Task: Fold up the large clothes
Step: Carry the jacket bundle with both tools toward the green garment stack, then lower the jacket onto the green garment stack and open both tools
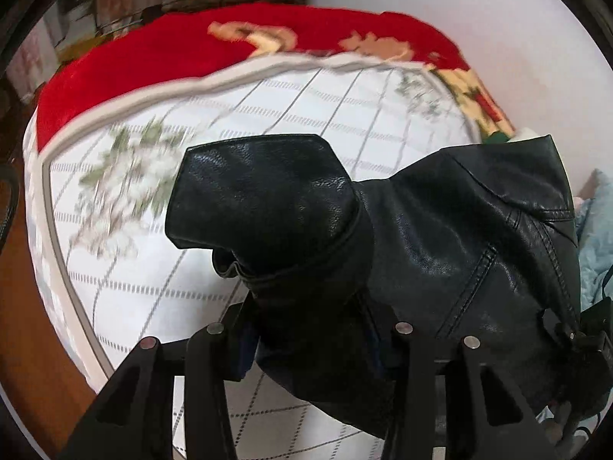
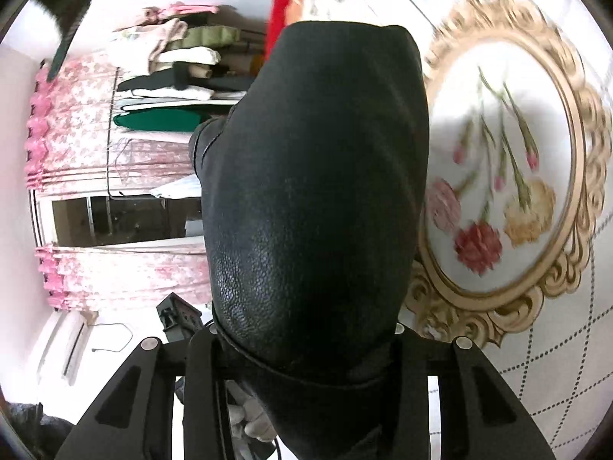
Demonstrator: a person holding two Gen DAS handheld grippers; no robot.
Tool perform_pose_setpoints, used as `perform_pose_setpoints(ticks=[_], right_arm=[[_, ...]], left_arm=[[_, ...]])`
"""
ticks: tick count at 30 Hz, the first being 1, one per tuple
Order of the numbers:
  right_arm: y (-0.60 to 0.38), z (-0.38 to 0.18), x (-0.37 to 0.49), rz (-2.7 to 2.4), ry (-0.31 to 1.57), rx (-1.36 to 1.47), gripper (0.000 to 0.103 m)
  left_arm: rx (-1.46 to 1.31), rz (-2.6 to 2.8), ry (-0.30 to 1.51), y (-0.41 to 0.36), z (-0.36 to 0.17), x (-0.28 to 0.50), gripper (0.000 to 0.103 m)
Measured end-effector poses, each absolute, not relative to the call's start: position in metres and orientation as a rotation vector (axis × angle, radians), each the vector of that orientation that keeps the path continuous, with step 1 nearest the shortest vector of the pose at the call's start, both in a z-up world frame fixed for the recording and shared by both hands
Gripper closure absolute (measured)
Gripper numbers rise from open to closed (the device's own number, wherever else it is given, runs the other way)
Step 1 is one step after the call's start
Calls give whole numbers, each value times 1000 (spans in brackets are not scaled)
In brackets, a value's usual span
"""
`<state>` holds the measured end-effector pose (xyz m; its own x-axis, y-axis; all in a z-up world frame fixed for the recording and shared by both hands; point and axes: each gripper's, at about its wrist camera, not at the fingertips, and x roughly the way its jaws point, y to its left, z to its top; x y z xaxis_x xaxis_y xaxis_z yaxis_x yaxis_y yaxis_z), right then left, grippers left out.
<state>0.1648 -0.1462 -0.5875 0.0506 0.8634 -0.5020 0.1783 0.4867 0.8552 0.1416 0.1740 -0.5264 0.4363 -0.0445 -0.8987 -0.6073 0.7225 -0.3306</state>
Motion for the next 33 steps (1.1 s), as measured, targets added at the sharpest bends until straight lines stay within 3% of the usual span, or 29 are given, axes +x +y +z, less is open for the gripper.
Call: perform_pose_setpoints(ticks=[12,20,23,28,31,33], right_arm=[[-216,-474,274,639,1221,1052,60],[-335,-431,413,625,1130,1045,60],[-381,-448,479,624,1150,1072,60],[-445,-539,562,546,1292,1148,59],[-467,-581,575,457,1377,1144,47],[-473,-586,575,412,1388,1110,32]], left_arm=[[-599,168,923,139,-394,296,64],[-572,70,851,71,-373,457,64],[-558,64,862,48,-396,521,64],[-529,97,994,33,-465,589,63],[-494,91,1056,29,-491,603,57],[-432,82,1071,22,-494,606,53]])
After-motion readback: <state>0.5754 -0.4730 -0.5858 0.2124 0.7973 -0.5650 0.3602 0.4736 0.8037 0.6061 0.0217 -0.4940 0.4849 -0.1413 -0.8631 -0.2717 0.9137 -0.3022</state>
